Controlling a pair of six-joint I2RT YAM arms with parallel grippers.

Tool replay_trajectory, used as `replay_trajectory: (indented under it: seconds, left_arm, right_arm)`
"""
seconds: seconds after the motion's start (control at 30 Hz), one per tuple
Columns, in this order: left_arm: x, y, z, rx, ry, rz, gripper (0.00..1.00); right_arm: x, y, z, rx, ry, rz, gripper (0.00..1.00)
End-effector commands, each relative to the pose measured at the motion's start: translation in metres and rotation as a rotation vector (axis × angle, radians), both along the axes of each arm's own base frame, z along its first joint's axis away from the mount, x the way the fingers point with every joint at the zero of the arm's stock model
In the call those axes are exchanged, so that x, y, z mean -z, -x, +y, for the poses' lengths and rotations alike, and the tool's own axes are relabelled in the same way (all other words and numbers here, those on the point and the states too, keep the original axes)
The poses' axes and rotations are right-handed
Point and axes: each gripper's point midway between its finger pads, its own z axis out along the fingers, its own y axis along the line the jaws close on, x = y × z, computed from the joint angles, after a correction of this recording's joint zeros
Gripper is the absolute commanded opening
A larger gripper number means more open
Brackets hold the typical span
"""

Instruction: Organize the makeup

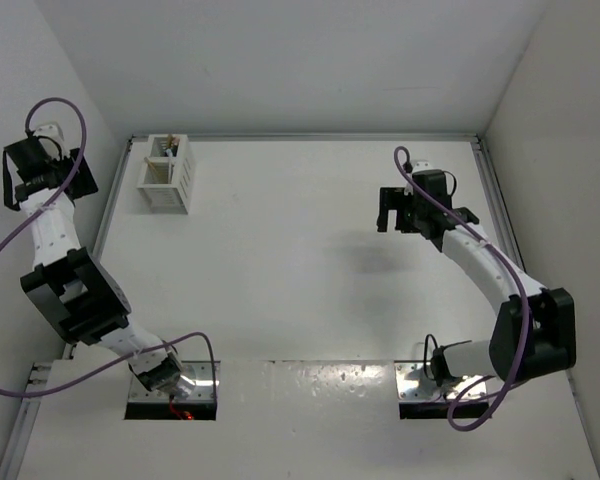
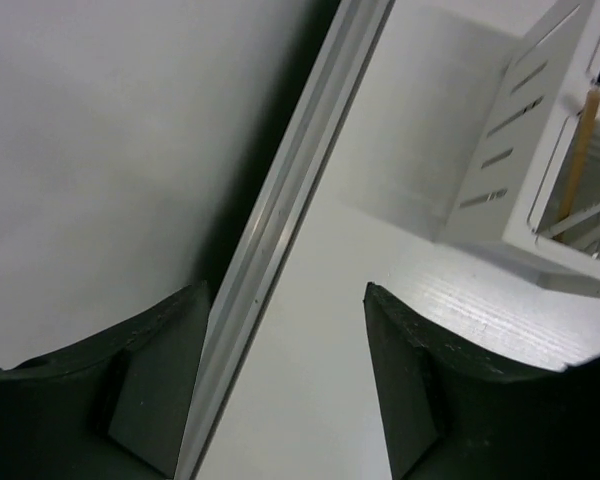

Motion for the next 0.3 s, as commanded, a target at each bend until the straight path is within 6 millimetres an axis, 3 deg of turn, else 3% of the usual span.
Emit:
replay_trajectory:
  seconds: [0.0, 0.27]
  left_arm:
    - [-0.022, 0.014, 0.000, -0.019, -0.030, -0.034, 0.69]
    - [-0.007, 0.024, -0.006, -0.031, -0.002, 0.002, 0.69]
  right_arm:
    - [-0.004, 0.003, -0.014, 0.043, 0.040, -0.007, 1.00]
    - [-0.008, -0.013, -0.012, 0.090, 0.015, -0.017, 1.00]
